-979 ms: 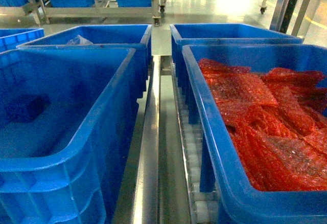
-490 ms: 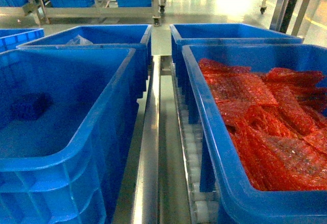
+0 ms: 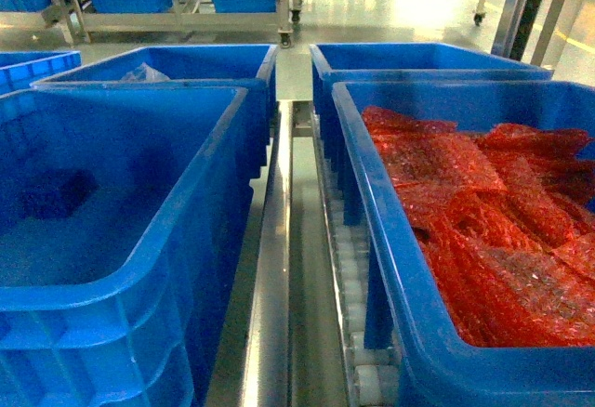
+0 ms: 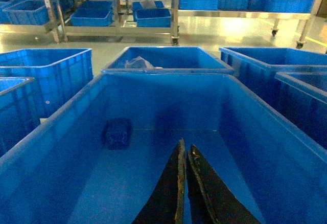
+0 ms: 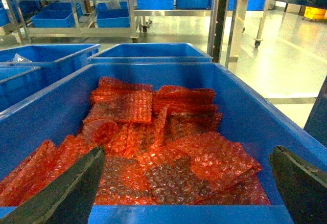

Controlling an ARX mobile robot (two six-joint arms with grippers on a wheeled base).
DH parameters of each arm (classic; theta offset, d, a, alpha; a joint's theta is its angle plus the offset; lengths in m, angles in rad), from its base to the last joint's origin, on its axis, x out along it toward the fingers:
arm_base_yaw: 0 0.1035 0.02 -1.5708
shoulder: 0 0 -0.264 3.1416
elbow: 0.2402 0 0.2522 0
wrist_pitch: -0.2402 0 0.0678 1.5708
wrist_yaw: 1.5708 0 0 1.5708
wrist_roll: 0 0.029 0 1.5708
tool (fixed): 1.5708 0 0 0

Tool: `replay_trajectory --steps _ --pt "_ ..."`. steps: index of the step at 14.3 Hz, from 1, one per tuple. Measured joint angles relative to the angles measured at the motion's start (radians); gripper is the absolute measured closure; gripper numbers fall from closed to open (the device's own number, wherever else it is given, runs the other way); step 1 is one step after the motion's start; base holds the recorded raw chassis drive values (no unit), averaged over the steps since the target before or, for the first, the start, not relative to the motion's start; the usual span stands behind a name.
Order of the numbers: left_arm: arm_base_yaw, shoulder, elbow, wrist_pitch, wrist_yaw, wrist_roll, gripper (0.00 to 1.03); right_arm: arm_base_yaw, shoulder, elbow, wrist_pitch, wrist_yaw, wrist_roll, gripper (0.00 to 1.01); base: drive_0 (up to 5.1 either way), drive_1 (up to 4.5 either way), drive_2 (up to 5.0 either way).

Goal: Pick blue part to blue bin on bottom shelf

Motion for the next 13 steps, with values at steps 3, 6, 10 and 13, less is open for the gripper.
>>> replay_trajectory --steps 3,6,10,13 --pt "-0.003 -0.064 -0.033 -0.027 0.002 0.0 1.01 0.0 0.0 0.0 -0.001 0.0 0.0 0.03 0.0 0.0 0.0" --pt "-0.003 -0.147 -0.033 -0.109 0.002 0.0 1.01 0.0 0.0 0.0 -0.001 0.0 0.0 0.03 0.0 0.0 0.0" --pt "-0.003 -0.226 -0.033 -0.184 0.002 0.0 1.01 0.0 0.0 0.0 -0.001 0.0 0.0 0.03 0.0 0.0 0.0" --pt "-0.003 -0.389 -0.027 -0.357 -0.002 -0.001 1.01 0.0 0.0 0.0 0.001 0.0 0.0 0.03 0.0 0.0 0.0"
